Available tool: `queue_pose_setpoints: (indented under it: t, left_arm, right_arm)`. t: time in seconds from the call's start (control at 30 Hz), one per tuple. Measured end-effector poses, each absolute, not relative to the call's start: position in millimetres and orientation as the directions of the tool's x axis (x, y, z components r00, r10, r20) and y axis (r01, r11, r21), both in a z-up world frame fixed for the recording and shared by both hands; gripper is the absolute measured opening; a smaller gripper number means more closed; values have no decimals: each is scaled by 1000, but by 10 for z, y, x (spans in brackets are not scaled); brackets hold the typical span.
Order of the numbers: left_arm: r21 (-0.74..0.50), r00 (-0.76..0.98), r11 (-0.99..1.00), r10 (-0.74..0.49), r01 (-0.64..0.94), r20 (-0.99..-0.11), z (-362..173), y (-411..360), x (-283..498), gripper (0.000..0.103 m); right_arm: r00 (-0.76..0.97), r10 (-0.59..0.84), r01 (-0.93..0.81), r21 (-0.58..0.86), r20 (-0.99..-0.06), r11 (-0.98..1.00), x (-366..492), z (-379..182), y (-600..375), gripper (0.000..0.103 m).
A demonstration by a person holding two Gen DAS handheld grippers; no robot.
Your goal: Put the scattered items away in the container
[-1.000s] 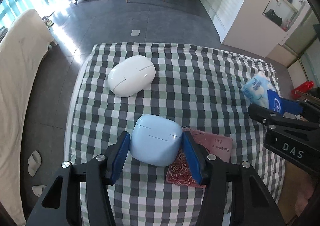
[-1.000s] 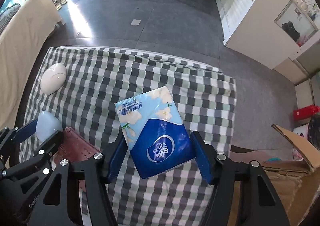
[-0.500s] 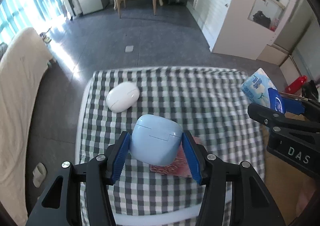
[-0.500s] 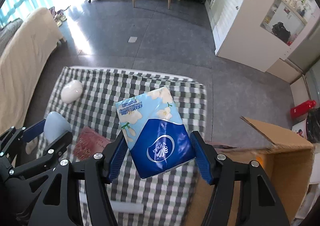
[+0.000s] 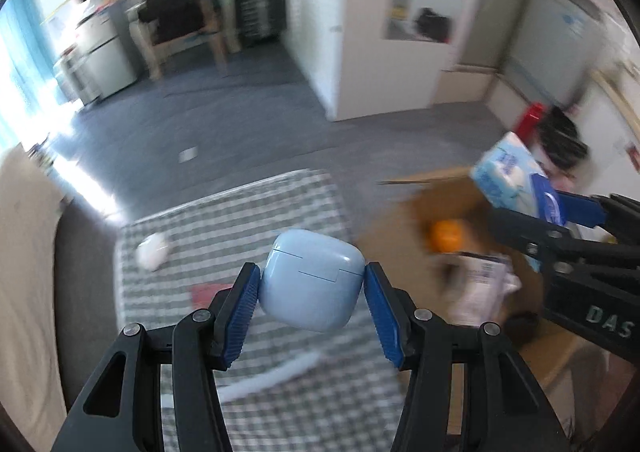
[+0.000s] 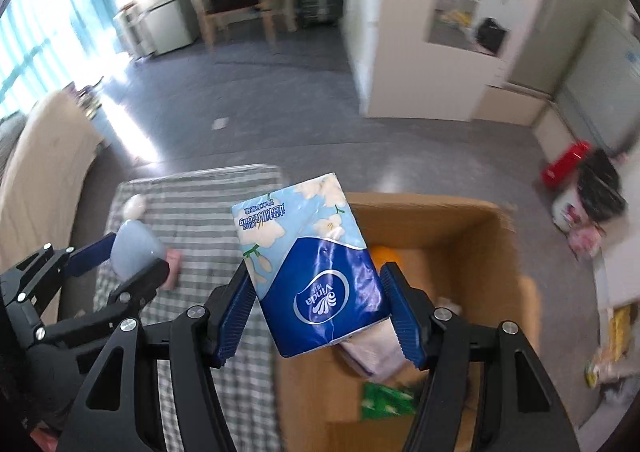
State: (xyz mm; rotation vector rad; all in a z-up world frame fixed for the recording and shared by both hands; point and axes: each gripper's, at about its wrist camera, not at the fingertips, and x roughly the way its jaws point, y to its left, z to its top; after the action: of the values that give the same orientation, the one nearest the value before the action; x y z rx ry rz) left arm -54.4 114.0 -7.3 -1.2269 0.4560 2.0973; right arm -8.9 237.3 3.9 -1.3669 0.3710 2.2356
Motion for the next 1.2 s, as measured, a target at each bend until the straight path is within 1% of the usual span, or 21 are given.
queue_pose_setpoints:
  t: [0.1, 0.23, 0.4, 0.57, 0.63, 0.7, 0.73, 0.77, 0.8, 1.03, 1.2]
  left_arm:
    - [-44, -305, -658, 407, -752, -861, -64, 1558, -248, 55]
    - [-46, -265, -605, 415, -795, -871, -200, 2012, 87, 55]
    - [-34, -228, -595, 359, -803, -905, -587, 2223, 357, 55]
    - [8, -215, -613, 264, -790, -940, -988, 2293, 512, 55]
    - [23, -209, -610, 236, -792, -949, -1090, 2300, 557, 60]
    - [18, -200, -617, 227, -786, -953, -1120, 2276, 560, 98]
    - [5, -195, -619, 240, -786, -951, -1105, 2259, 558, 100]
    - [1, -201, -623, 251, -782, -947, -1075, 2249, 552, 100]
    - [4, -213, -632, 255, -775, -943, -1041, 2234, 541, 101]
    - [45, -267, -659, 241, -751, -933, -873, 2215, 489, 103]
    - [30, -291, -685, 269, -728, -918, -651, 2091, 397, 103]
  right_arm:
    - [-337, 303, -609, -39, -891, -792, 316, 62, 2705, 62]
    - [-271, 323, -671, -63, -907, -739, 743, -59, 3063, 62]
    - [-217, 268, -713, -35, -939, -700, 1102, -440, 3366, 62]
    - [-168, 220, -711, -36, -961, -702, 1232, -851, 3447, 63]
    - [-155, 200, -707, -32, -968, -706, 1253, -939, 3479, 64]
    - [-146, 203, -704, -42, -968, -709, 1274, -945, 3501, 64]
    - [-151, 217, -704, -49, -964, -708, 1301, -916, 3500, 66]
    - [-157, 225, -705, -51, -962, -708, 1326, -887, 3483, 71]
    - [-164, 228, -703, -49, -960, -709, 1317, -854, 3468, 72]
    - [-184, 254, -698, -55, -950, -714, 1234, -714, 3441, 72]
    - [-207, 273, -688, -59, -940, -724, 1141, -525, 3360, 72]
